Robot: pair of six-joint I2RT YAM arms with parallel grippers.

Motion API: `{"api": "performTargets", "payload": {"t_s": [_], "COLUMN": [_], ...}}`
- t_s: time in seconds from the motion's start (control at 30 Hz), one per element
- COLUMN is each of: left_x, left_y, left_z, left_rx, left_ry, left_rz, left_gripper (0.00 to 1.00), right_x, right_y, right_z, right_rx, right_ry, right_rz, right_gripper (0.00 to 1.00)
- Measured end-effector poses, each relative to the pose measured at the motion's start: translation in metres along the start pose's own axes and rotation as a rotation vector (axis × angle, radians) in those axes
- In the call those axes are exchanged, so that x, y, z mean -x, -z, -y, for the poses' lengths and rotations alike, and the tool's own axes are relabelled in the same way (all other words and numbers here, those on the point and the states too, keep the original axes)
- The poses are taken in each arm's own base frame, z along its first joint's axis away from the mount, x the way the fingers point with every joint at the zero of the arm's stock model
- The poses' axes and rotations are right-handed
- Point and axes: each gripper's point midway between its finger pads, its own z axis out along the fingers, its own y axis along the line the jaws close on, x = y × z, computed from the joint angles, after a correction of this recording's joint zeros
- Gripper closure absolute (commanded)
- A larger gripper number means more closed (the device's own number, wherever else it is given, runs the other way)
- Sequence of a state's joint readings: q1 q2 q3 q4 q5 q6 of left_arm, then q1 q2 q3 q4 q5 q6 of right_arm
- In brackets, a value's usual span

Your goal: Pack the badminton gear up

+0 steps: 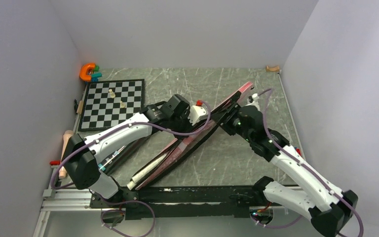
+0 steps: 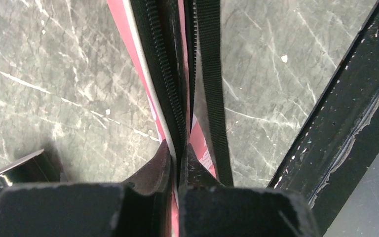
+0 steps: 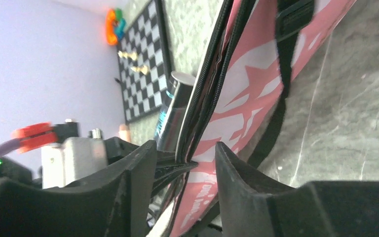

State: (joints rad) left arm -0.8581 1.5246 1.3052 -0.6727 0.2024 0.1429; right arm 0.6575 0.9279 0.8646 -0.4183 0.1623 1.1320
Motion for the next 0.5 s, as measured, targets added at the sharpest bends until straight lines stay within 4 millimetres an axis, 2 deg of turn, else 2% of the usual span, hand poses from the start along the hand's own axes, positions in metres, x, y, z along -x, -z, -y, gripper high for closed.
{"api": "performTargets", "payload": {"t_s": [0.17, 0.3, 0.4, 0.5], "left_x": [-0.006, -0.008, -0.008, -0.008], "left_y": [0.002, 0.003, 0.003, 0.003], "left_z": [-0.007, -0.007, -0.007, -0.007], "left_rx": [0.010, 0.009, 0.008, 0.008], "left_ry": [0.022, 0.025, 0.025, 0.025], "left_rz": [-0.017, -0.025, -0.026, -0.026], "left_gripper": [1.00, 1.00, 1.00, 1.00], "right_x": [0.036, 0.060, 0.066, 0.066], "right_y": [0.025, 0.035, 0.029, 0.013], "right_z": [-0.003, -0.012, -0.014, -0.009], "right_rx": [0.034, 0.046, 0.043, 0.018], "right_ry": [-0.020, -0.024, -0.023, -0.025], "right_rz": [0.098, 0.152, 0.147, 0.119], "right_gripper": [0.40, 0.38, 0.37, 0.37]}}
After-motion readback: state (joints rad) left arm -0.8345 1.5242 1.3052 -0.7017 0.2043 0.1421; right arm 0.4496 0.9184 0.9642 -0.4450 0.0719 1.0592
